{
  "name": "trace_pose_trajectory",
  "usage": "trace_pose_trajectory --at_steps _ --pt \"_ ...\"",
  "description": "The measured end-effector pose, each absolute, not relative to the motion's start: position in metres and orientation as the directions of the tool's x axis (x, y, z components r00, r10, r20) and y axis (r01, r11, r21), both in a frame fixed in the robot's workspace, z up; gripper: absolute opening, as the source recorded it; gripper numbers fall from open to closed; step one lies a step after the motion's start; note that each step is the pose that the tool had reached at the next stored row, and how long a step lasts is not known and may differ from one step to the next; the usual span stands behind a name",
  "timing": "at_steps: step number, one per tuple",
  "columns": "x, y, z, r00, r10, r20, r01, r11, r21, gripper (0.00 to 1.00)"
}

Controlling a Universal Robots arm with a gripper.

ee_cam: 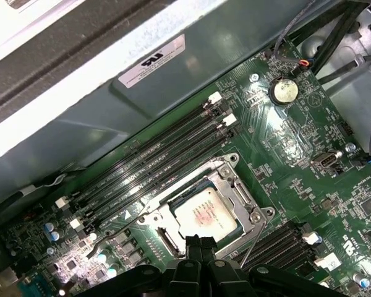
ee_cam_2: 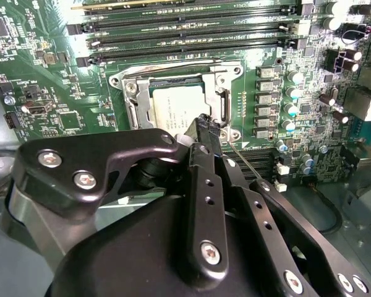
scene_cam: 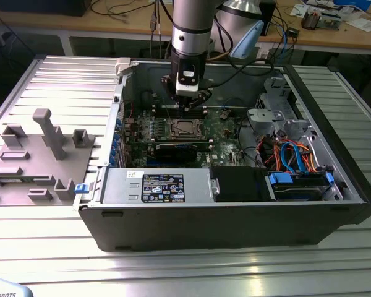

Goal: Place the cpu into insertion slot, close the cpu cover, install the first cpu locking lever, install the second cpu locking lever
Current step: 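Install the first cpu locking lever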

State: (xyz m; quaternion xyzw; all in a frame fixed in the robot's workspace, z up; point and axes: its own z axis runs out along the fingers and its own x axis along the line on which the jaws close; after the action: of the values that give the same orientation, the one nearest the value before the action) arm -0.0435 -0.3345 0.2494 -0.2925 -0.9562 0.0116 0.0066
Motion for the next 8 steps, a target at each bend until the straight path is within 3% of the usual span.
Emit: trace_pose_trajectory --at_steps 8 --pt "-0.0435 -0.3346 0.2494 -0.833 0.554 0.006 0.554 0.832 -0.026 0.11"
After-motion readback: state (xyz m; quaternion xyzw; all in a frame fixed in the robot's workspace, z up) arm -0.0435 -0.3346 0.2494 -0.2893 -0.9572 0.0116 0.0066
